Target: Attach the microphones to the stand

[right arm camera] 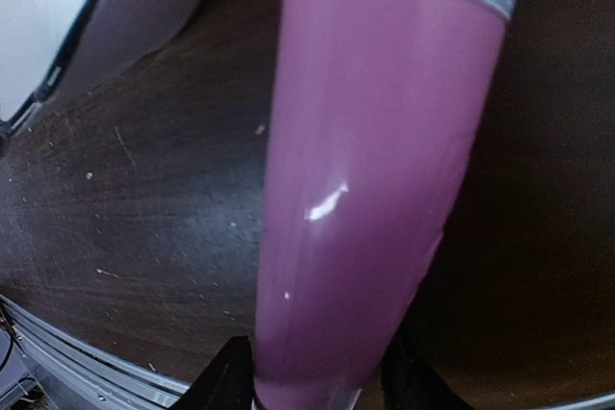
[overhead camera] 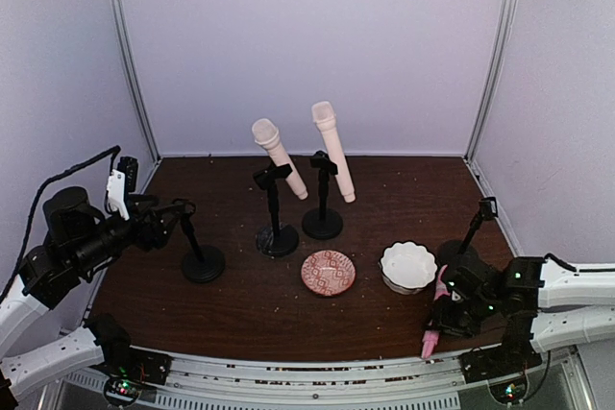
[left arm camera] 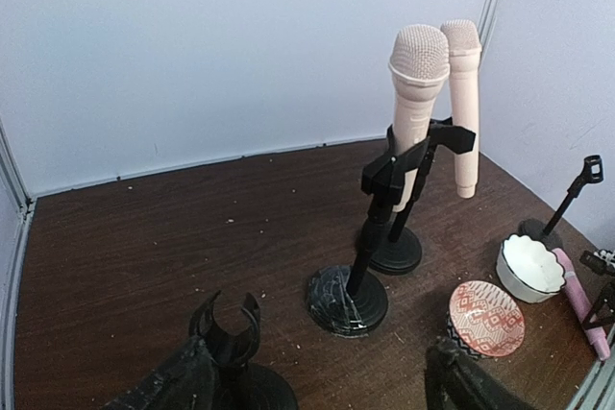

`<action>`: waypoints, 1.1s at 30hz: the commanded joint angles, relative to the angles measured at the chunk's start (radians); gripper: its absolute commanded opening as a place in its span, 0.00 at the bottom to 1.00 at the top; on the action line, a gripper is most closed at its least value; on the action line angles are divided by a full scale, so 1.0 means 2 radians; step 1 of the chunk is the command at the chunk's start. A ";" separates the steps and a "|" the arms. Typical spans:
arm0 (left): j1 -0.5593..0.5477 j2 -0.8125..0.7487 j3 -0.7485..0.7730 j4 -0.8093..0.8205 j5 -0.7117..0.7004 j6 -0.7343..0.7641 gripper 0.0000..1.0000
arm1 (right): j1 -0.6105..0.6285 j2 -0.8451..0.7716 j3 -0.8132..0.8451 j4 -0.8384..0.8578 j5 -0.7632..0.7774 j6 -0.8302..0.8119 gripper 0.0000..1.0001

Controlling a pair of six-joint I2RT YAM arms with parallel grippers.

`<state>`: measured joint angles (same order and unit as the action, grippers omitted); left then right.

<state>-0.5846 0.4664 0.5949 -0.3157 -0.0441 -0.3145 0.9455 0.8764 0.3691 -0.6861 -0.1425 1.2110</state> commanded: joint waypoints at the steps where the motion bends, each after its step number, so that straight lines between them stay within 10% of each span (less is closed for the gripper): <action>1: -0.002 -0.004 -0.001 0.014 0.006 -0.006 0.78 | 0.003 -0.025 -0.014 -0.092 -0.006 0.020 0.48; 5: -0.002 -0.004 -0.002 0.014 0.006 -0.006 0.78 | 0.003 0.005 -0.028 -0.054 -0.017 0.018 0.54; 12: -0.003 -0.003 -0.002 0.014 0.005 -0.001 0.78 | 0.043 -0.005 0.012 -0.084 0.001 0.043 0.29; 22: -0.002 0.015 0.005 0.013 -0.004 0.011 0.79 | 0.178 -0.008 0.169 -0.130 0.005 0.176 0.24; 27: -0.002 0.027 0.010 0.024 0.000 0.016 0.79 | 0.185 0.068 0.296 -0.193 0.066 0.077 0.23; 33: -0.002 0.040 0.008 0.075 0.088 0.015 0.79 | 0.179 0.137 0.355 -0.056 0.181 -0.139 0.19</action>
<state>-0.5846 0.5385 0.5949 -0.3019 -0.0082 -0.2890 1.3079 1.0885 1.0252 -0.9668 -0.0048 1.2678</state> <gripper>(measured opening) 0.790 0.337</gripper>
